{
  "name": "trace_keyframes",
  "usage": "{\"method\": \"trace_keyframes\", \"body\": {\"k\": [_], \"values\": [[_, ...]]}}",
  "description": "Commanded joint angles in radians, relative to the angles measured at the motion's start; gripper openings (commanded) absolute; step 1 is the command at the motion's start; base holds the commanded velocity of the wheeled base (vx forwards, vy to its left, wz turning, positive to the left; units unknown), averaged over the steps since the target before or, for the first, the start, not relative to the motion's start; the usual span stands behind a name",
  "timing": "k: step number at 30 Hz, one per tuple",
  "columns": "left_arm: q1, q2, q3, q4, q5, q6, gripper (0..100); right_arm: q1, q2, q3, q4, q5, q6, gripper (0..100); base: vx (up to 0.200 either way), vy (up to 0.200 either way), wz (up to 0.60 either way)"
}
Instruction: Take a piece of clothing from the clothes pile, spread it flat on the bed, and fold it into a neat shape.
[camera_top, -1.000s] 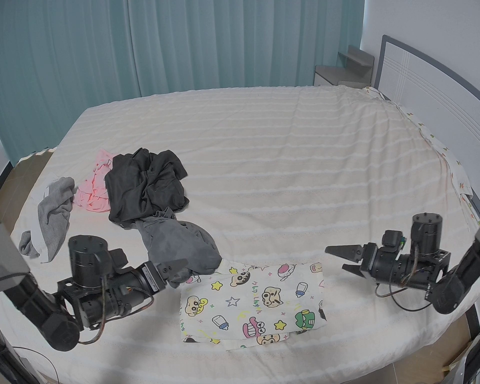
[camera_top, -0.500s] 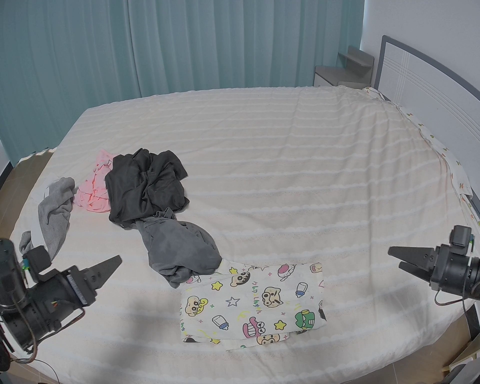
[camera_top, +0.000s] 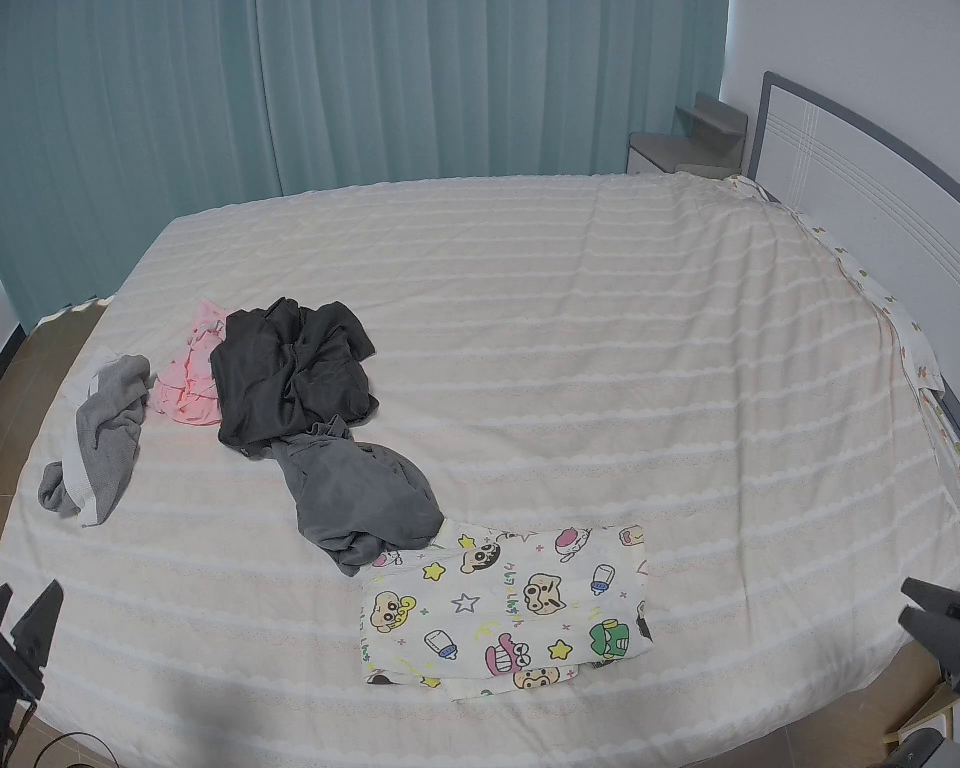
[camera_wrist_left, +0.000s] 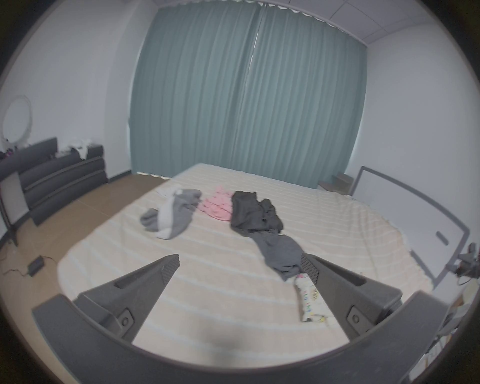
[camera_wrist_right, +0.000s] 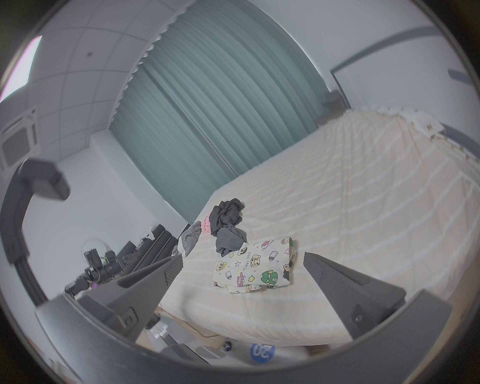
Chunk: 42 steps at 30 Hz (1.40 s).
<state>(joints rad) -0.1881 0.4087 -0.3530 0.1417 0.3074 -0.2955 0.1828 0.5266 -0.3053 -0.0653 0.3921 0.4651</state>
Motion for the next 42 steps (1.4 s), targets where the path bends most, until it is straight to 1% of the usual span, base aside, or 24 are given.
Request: {"method": "trace_keyframes", "body": {"k": [1,2,3,4,6,9,11,13,14,15,16,18,21,23,24,26,29,32,34,35,36,37,38,42], "values": [[0.206,-0.350,-0.038,0.248,0.027,0.119,100,-0.023,-0.415,0.077,0.165,-0.004,-0.160,100,0.000,0.000,0.00],[0.205,-0.355,-0.035,0.249,0.025,0.119,100,-0.023,-0.424,0.084,0.171,-0.004,-0.171,100,0.000,0.000,0.00],[0.200,-0.381,-0.014,0.248,0.001,0.124,100,-0.025,-0.427,0.115,0.160,-0.016,-0.218,100,0.000,0.000,0.00],[0.199,-0.384,-0.011,0.248,-0.004,0.125,100,-0.025,-0.427,0.118,0.159,-0.019,-0.223,100,0.000,0.000,0.00],[0.190,-0.396,0.026,0.242,-0.088,0.118,100,-0.025,-0.425,0.167,0.144,-0.096,-0.283,100,0.000,0.000,0.00],[0.190,-0.396,0.091,0.200,-0.117,0.116,100,-0.025,-0.425,0.236,0.104,-0.156,-0.345,100,0.000,0.000,0.00],[0.190,-0.396,0.154,0.118,-0.122,0.122,100,-0.025,-0.425,0.293,0.038,-0.193,-0.390,100,0.000,0.000,0.00],[0.190,-0.396,0.232,-0.011,-0.159,0.130,100,-0.025,-0.425,0.305,-0.019,-0.234,-0.399,100,0.000,0.000,0.00],[0.190,-0.396,0.244,-0.031,-0.166,0.133,100,-0.025,-0.425,0.305,-0.021,-0.240,-0.399,100,0.000,0.000,0.00],[0.190,-0.396,0.342,-0.174,-0.206,0.171,100,-0.025,-0.425,0.305,-0.011,-0.280,-0.401,100,0.000,0.000,0.00],[0.190,-0.396,0.353,-0.197,-0.220,0.199,100,-0.025,-0.425,0.305,-0.010,-0.297,-0.399,100,0.000,0.000,0.00],[0.190,-0.396,0.347,-0.159,-0.248,0.214,100,-0.025,-0.425,0.305,-0.010,-0.326,-0.401,100,0.000,0.000,0.00],[0.190,-0.396,0.345,-0.159,-0.260,0.225,100,-0.025,-0.425,0.305,-0.004,-0.371,-0.402,100,0.000,0.000,0.00],[0.190,-0.396,0.348,-0.142,-0.268,0.259,100,-0.025,-0.425,0.305,0.002,-0.411,-0.411,100,0.000,0.000,0.00],[0.190,-0.396,0.347,-0.126,-0.277,0.296,100,-0.025,-0.425,0.305,0.005,-0.418,-0.422,100,0.000,0.000,0.00],[0.190,-0.396,0.347,-0.120,-0.312,0.320,100,-0.025,-0.425,0.302,0.016,-0.418,-0.442,100,0.000,0.000,0.00],[0.190,-0.396,0.347,-0.120,-0.330,0.306,100,-0.025,-0.425,0.296,0.032,-0.420,-0.441,100,0.000,0.000,0.00],[0.190,-0.396,0.347,-0.120,-0.330,0.288,100,-0.026,-0.425,0.295,0.038,-0.434,-0.398,100,0.000,0.000,0.00],[0.190,-0.398,0.347,-0.120,-0.327,0.299,100,-0.063,-0.425,0.293,0.047,-0.457,-0.368,100,0.000,0.000,0.00],[0.190,-0.398,0.345,-0.120,-0.327,0.299,100,-0.097,-0.425,0.292,0.058,-0.453,-0.370,100,0.000,0.000,0.00],[0.190,-0.398,0.345,-0.119,-0.327,0.299,100,-0.158,-0.428,0.276,0.085,-0.438,-0.373,100,0.000,0.000,0.00],[0.190,-0.398,0.345,-0.119,-0.327,0.299,100,-0.163,-0.431,0.275,0.087,-0.435,-0.373,100,0.000,0.000,0.00],[0.190,-0.398,0.347,-0.120,-0.327,0.297,100,-0.209,-0.445,0.267,0.110,-0.404,-0.382,100,0.000,0.000,0.00],[0.190,-0.398,0.345,-0.120,-0.329,0.292,100,-0.209,-0.470,0.273,0.096,-0.358,-0.379,100,0.000,0.000,0.00]]}}
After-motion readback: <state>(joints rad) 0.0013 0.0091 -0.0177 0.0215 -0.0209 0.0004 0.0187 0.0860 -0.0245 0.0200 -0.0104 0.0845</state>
